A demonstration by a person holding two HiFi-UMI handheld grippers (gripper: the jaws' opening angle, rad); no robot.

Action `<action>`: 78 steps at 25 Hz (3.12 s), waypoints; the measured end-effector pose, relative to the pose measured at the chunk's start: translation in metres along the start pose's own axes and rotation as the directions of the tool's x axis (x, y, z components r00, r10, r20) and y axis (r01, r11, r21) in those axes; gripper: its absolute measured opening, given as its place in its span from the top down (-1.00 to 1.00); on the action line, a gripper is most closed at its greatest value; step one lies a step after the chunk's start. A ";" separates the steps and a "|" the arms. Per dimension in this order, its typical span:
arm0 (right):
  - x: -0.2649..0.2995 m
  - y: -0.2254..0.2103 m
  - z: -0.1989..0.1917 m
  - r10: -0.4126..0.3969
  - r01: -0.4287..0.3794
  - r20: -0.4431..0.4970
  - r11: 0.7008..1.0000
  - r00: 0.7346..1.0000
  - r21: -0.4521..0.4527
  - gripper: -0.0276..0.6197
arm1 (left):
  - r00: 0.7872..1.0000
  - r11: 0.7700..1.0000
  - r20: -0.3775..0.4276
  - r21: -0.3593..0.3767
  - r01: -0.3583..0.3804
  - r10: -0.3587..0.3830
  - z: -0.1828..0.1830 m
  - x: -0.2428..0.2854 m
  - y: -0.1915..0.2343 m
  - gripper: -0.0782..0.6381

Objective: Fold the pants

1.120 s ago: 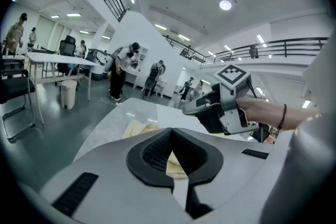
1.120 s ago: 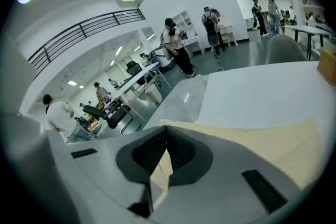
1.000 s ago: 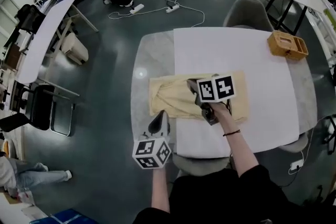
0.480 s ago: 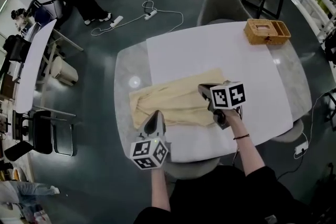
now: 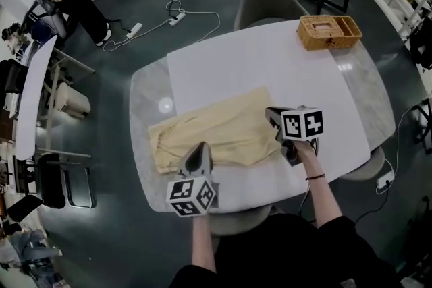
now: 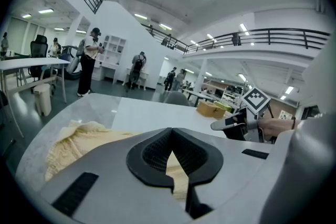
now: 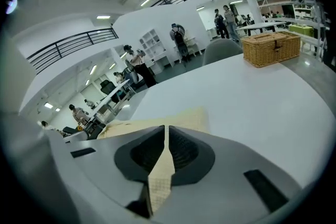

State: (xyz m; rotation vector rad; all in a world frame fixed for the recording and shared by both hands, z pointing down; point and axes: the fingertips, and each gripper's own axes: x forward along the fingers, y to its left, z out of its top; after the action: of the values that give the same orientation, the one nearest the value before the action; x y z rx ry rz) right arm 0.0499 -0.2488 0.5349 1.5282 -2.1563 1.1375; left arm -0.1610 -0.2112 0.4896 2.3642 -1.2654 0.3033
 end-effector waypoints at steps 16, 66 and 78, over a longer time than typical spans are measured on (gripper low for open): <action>0.037 -0.054 -0.036 -0.073 0.084 -0.103 0.991 0.992 0.107 0.26 | 0.997 1.000 -0.072 0.004 0.011 -0.011 -0.021 0.025 -0.012 0.74; 0.012 0.108 0.013 0.088 -0.080 -0.078 0.993 0.993 0.091 0.83 | 0.994 0.994 0.037 -0.057 -0.097 0.099 -0.007 -0.097 0.070 0.74; 0.029 0.185 0.014 0.124 -0.119 -0.076 0.990 0.989 0.078 0.83 | 0.993 0.991 0.056 -0.094 -0.098 0.103 -0.014 -0.131 0.110 0.74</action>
State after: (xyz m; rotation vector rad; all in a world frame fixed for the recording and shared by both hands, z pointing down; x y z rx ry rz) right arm -0.1230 -0.2534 0.4610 1.3708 -2.2025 1.3077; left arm -0.3255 -0.1619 0.4815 2.2533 -1.3990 0.2020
